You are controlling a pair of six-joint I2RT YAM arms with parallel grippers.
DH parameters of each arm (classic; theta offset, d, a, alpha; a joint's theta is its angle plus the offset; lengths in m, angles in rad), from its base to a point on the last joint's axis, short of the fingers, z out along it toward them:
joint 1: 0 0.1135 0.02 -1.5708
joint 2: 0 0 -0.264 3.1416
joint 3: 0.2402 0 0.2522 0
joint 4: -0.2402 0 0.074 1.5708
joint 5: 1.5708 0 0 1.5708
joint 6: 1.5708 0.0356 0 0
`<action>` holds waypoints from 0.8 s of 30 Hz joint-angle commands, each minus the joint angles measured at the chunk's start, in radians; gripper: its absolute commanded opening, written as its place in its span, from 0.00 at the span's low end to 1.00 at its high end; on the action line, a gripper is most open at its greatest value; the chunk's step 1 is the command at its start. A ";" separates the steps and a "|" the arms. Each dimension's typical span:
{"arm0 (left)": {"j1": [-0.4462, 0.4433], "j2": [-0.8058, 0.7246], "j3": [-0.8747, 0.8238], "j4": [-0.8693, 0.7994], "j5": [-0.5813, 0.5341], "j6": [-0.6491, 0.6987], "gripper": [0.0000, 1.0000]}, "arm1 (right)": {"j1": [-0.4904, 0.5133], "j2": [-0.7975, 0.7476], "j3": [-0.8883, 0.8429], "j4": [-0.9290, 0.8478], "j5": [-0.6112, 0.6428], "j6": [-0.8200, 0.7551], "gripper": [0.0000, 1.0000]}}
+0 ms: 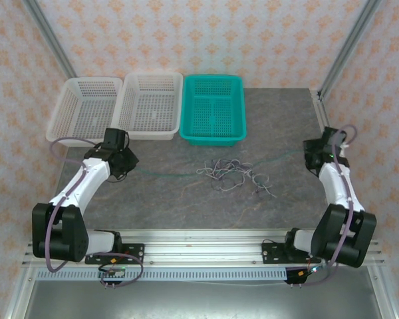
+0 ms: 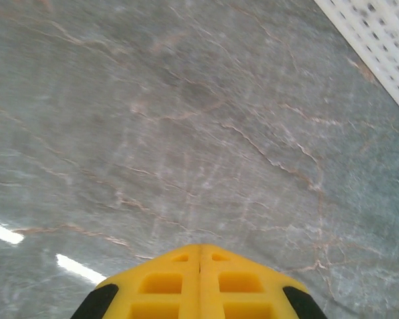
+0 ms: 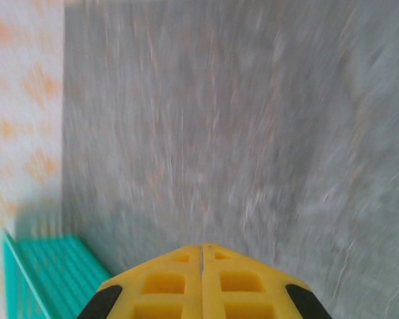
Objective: Untangle the cables
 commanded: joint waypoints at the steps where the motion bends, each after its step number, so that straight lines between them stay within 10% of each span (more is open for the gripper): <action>1: -0.047 0.008 0.011 0.107 0.049 0.018 0.00 | 0.108 0.045 0.000 -0.035 -0.044 -0.081 0.08; 4: -0.087 0.021 0.048 0.104 0.051 0.036 0.00 | 0.195 0.045 0.002 -0.147 0.089 -0.149 0.45; 10: -0.163 0.009 0.074 0.110 0.073 0.084 0.00 | 0.406 -0.078 0.072 -0.220 0.303 -0.427 0.84; 24: -0.236 0.019 0.098 0.139 0.086 0.106 0.00 | 0.836 0.265 0.234 -0.149 0.229 -0.494 0.88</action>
